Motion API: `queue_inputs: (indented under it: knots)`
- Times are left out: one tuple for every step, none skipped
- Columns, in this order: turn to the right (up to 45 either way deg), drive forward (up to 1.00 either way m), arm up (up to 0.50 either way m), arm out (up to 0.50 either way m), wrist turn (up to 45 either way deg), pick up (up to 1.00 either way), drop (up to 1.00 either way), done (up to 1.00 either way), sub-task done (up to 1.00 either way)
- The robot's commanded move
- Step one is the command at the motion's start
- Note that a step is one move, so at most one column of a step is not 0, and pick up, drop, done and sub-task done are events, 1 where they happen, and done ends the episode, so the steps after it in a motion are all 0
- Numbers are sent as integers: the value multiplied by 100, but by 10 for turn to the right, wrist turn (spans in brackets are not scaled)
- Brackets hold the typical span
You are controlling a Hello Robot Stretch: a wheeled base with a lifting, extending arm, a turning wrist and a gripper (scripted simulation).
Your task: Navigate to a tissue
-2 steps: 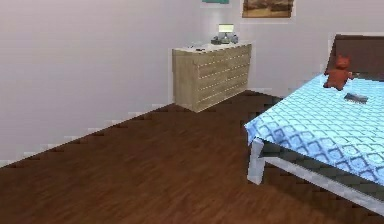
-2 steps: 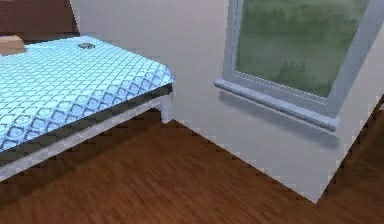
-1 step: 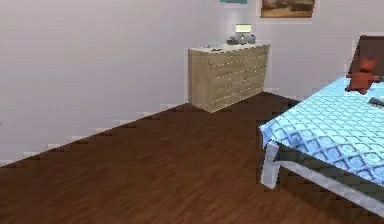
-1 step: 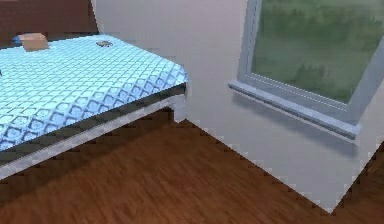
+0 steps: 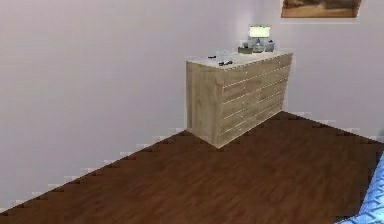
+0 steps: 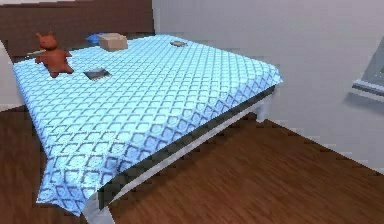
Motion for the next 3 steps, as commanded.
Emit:
queue_inputs:
  knots:
    - [30,0,0,0,0,0,0,0,0]
    - [0,20,0,0,0,0,0,0,0]
    - [0,70,0,0,0,0,0,0,0]
